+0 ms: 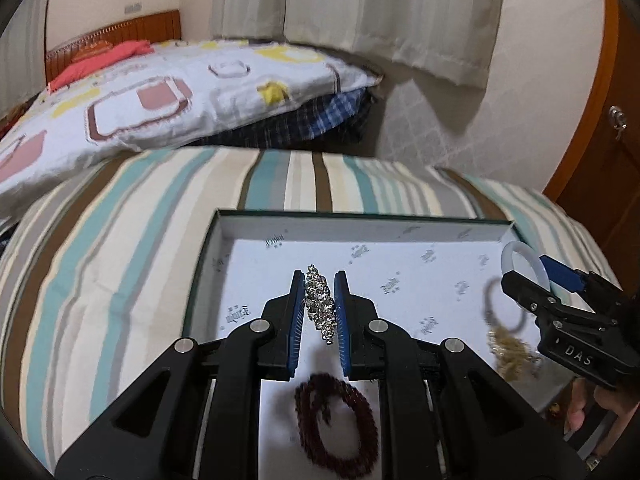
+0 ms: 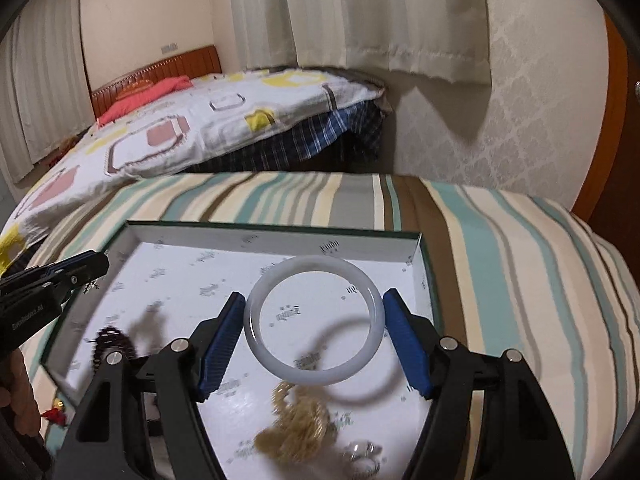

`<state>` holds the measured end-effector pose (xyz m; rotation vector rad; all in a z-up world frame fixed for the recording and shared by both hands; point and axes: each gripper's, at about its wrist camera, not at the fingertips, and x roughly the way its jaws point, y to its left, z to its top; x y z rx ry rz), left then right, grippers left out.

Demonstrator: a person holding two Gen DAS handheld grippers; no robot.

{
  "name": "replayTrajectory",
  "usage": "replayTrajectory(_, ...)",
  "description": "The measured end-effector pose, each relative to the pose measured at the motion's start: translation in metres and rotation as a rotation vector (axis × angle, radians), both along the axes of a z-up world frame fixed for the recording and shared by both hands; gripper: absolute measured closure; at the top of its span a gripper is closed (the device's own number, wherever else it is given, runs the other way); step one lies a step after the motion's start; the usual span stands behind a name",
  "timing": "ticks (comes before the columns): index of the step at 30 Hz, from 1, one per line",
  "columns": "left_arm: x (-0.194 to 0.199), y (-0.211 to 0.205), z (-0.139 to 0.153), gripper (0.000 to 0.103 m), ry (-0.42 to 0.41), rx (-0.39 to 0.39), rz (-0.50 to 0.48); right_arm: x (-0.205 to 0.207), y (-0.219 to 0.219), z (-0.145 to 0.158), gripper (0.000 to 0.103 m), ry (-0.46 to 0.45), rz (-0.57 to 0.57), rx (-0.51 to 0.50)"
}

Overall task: Organize jewelry
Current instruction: 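Carry the silver brooch and jade bangle over the green box with both tools, then open both tools to drop brooch and bangle in the box, then withdraw, then grasp the red tassel charm with the left tool while the right tool grasps another red tassel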

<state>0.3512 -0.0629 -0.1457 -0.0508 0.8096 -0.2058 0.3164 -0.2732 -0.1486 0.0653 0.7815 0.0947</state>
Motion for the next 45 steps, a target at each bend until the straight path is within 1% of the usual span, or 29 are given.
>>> replayTrajectory(3,0.014,0.0,-0.013,0.088,0.053,0.007,-0.004,0.008,-0.003,-0.009,0.034,0.046,0.0,0.005)
replayTrajectory(7,0.029,-0.003,-0.029,0.088,0.147,0.014,-0.025,0.014,-0.004,-0.01,0.034,0.083,-0.002,-0.015)
replayTrajectory(10,0.034,-0.002,-0.035,0.088,0.187,0.003,-0.015,0.018,-0.003,-0.013,0.034,0.117,-0.002,-0.026)
replayTrajectory(13,0.033,-0.001,-0.036,0.088,0.191,0.009,-0.013,0.02,0.0,-0.016,0.034,0.142,-0.002,-0.056)
replayTrajectory(16,0.032,-0.001,-0.034,0.076,0.186,0.017,-0.006,0.022,0.002,-0.018,0.034,0.16,-0.002,-0.07)
replayTrajectory(18,0.031,0.0,-0.033,0.064,0.183,0.018,0.0,0.022,0.002,-0.019,0.034,0.169,0.001,-0.07)
replayTrajectory(20,0.032,0.0,-0.032,0.057,0.179,0.014,0.003,0.022,0.001,-0.019,0.032,0.17,0.0,-0.074)
replayTrajectory(21,0.032,0.0,-0.031,0.056,0.178,0.012,0.005,0.021,0.0,-0.019,0.03,0.166,-0.003,-0.071)
replayTrajectory(24,0.033,0.001,-0.031,0.052,0.181,0.007,0.008,0.021,-0.001,-0.017,0.029,0.158,-0.006,-0.061)
replayTrajectory(28,0.03,0.003,-0.028,0.048,0.156,-0.001,0.014,0.015,-0.004,-0.01,0.029,0.109,-0.017,-0.041)
replayTrajectory(33,0.014,0.007,-0.014,0.045,0.075,-0.012,0.028,-0.005,-0.011,0.01,0.029,0.016,-0.033,-0.005)
replayTrajectory(36,-0.007,0.015,0.0,0.045,0.01,-0.04,0.043,-0.02,-0.013,0.02,0.029,-0.029,-0.045,-0.006)
replayTrajectory(38,-0.022,0.018,0.007,0.045,-0.027,-0.043,0.055,-0.032,-0.012,0.025,0.029,-0.054,-0.053,-0.011)
replayTrajectory(42,-0.049,0.026,0.016,0.045,-0.077,-0.039,0.077,-0.057,-0.009,0.03,0.029,-0.092,-0.066,-0.021)
replayTrajectory(45,-0.069,0.032,0.021,0.045,-0.098,-0.037,0.09,-0.073,-0.006,0.027,0.029,-0.094,-0.068,-0.022)
